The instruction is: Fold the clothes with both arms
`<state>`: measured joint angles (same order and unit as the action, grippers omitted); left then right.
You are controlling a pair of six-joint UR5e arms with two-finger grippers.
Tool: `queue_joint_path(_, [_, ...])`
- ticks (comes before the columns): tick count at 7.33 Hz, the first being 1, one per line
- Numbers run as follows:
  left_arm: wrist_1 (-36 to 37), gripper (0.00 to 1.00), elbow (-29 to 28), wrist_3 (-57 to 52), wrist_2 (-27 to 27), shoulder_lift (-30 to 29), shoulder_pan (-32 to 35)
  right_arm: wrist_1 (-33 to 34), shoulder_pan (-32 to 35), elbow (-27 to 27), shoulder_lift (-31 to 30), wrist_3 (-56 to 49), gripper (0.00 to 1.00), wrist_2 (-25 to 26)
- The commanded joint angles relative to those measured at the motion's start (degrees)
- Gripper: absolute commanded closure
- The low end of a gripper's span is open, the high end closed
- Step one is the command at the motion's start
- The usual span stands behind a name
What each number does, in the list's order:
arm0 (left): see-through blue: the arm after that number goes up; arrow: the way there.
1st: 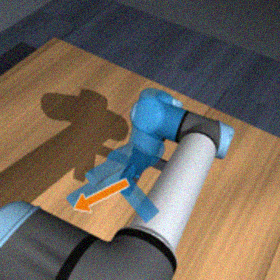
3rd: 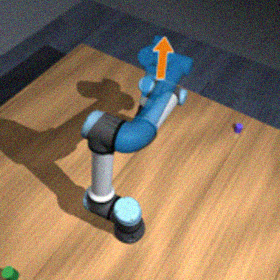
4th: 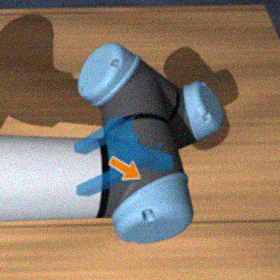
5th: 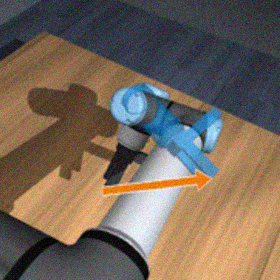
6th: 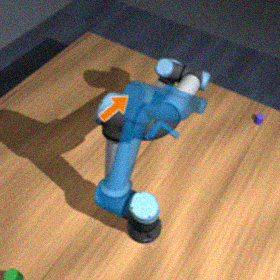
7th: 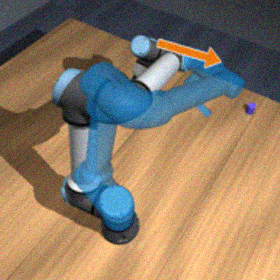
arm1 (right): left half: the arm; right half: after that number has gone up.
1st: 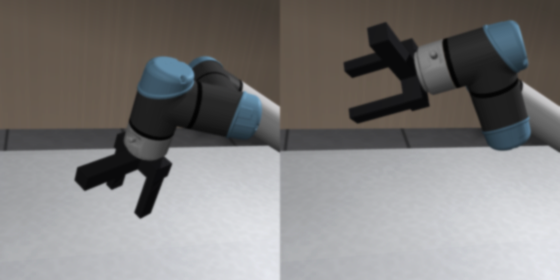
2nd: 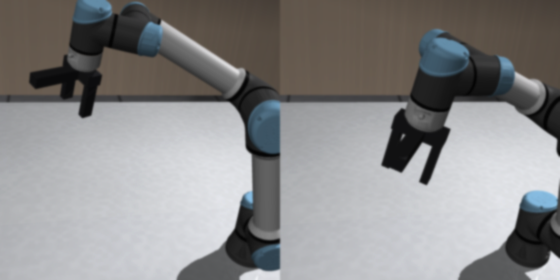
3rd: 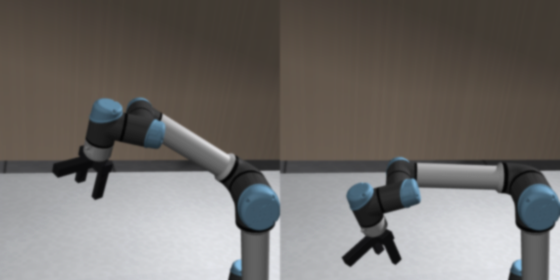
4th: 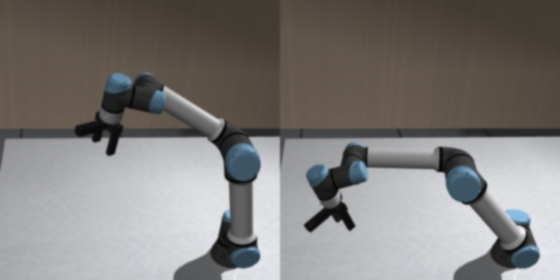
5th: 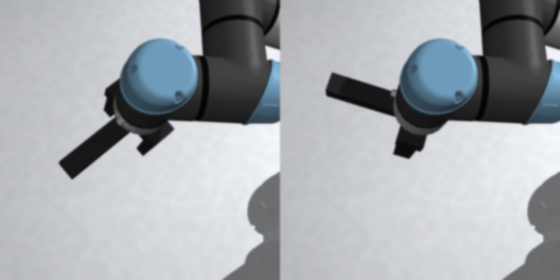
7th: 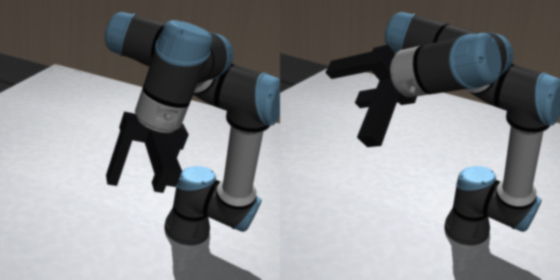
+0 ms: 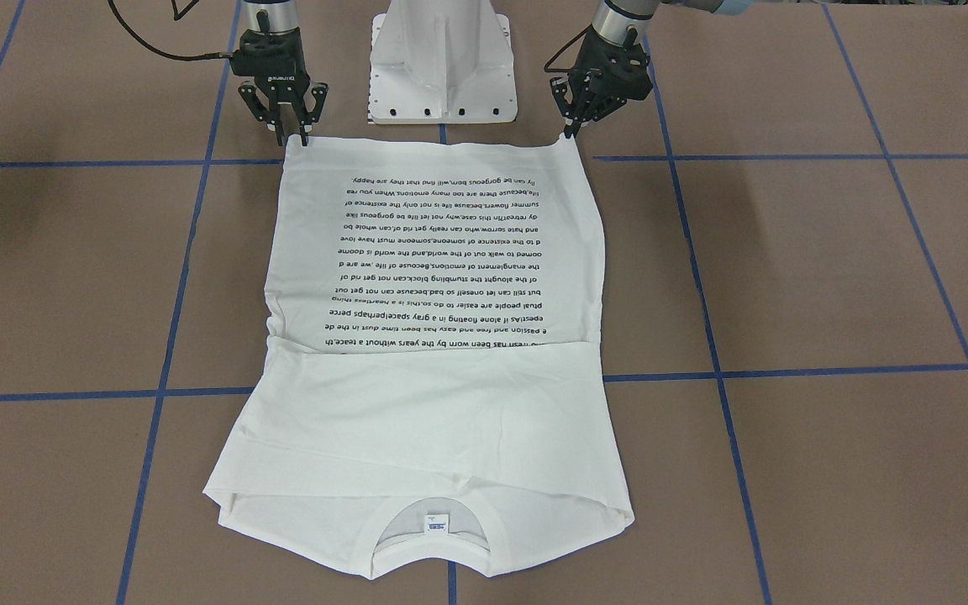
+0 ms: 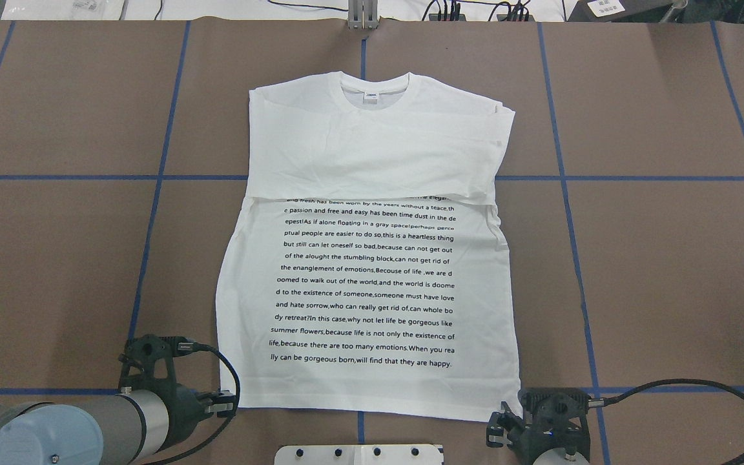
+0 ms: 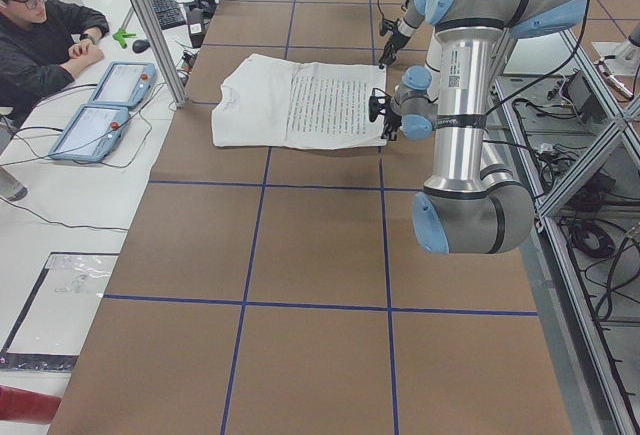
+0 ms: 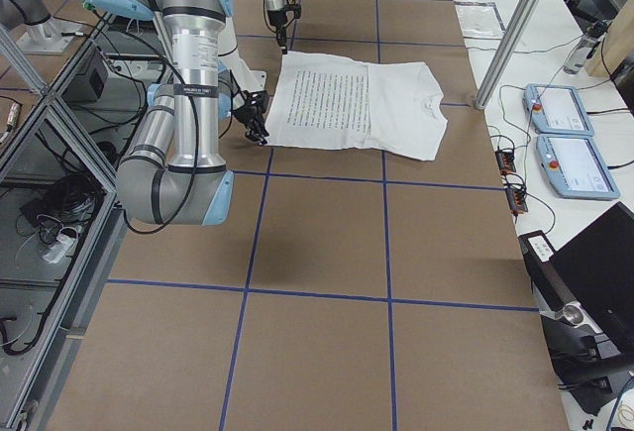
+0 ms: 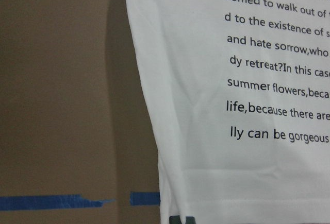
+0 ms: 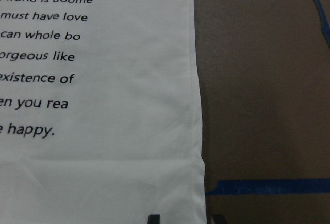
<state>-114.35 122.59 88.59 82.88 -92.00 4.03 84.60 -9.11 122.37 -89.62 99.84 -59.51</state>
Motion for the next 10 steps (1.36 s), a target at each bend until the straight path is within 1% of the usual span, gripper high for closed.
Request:
queue_joint_path(1, [0.0,1.00,0.5,0.0,0.0,0.1,0.0,0.0,-0.2,-0.5,0.1,0.0,0.57,0.0])
queue_joint_path(2, [0.0,1.00,0.5,0.0,0.0,0.1,0.0,0.0,-0.2,-0.6,0.1,-0.1,0.62,0.0])
queue_joint_path(3, [0.0,1.00,0.5,0.0,0.0,0.2,0.0,0.0,-0.3,-0.6,0.1,-0.1,0.73,0.0])
queue_joint_path(4, [0.0,1.00,0.6,0.0,0.0,0.2,0.0,0.0,-0.3,-0.6,0.3,-0.2,0.94,0.0])
queue_joint_path(5, [0.0,1.00,0.9,0.0,0.0,0.2,0.0,0.1,-0.4,-0.6,0.6,-0.2,1.00,0.0])
queue_joint_path(7, [0.1,1.00,1.4,0.0,-0.1,0.2,0.0,0.3,0.0,-0.3,0.8,-0.4,1.00,-0.1])
queue_joint_path(8, [0.1,1.00,2.0,0.0,0.0,0.2,0.1,0.8,1.0,1.2,0.7,-0.7,1.00,-0.4])
queue_joint_path(9, [0.3,1.00,4.0,-0.1,0.2,0.4,0.3,1.0,2.6,4.1,-0.5,-1.0,1.00,-0.8])
queue_joint_path(10, [1.3,1.00,8.6,-0.1,2.7,2.5,0.4,8.2,2.4,12.5,-2.4,-1.1,1.00,-2.4])
